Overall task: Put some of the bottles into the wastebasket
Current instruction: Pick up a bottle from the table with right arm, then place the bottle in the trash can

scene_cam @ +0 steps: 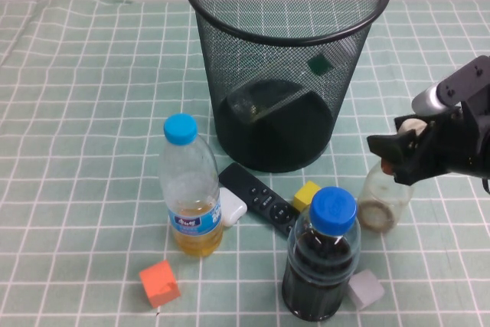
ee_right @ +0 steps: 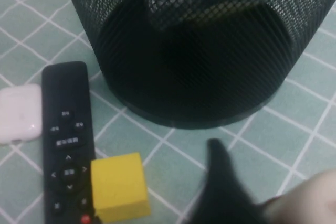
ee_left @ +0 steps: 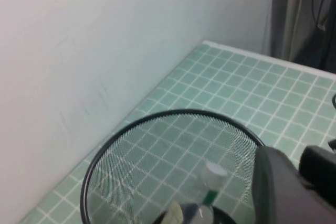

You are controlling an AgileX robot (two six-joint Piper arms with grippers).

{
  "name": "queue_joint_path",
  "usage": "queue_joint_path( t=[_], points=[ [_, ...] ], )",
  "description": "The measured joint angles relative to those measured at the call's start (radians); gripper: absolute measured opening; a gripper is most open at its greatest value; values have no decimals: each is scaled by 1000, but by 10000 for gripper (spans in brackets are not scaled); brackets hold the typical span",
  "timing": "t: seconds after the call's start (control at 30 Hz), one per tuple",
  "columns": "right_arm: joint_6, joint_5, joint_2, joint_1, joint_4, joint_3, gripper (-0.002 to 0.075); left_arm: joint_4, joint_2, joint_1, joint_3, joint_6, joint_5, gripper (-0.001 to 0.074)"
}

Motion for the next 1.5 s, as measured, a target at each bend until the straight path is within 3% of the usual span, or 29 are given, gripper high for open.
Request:
queue_joint_path(
  t=[0.07,0.2,0.33,0.47,0.6,0.77,0.97,1.13,1.43,1.5],
  points=[
    [56,2,-2,0,-20,0,281,25,-100,0,132,13,0,35],
    [293,-19,-54,0,-182,-14,285,89,-331,0,443,26,-74,4],
    [813,-17,-138,-7,-629,-103,285,177,-587,0,845,-8,-322,-1],
    [1320,171,-173,-18,-1097,-358,285,180,-813,0,1267,-34,-524,-1],
    [1623,330,-163,-21,-1415,-705,284,124,-954,0,1620,-38,-646,-2],
    [1690,390,-77,16,-1467,-1144,284,-87,-1091,0,1978,-7,-874,-3],
    [1682,471,164,170,-1395,-1500,284,-238,-1198,0,2232,48,-1117,-3],
    [1684,466,398,257,-1394,-1545,284,-250,-1222,0,2288,64,-1157,-3],
    [1684,450,591,271,-1376,-1545,287,-251,-1226,0,2301,105,-1132,-3],
    [1693,450,600,271,-1376,-1545,342,-251,-1226,0,2301,126,-1118,-3]
  ],
)
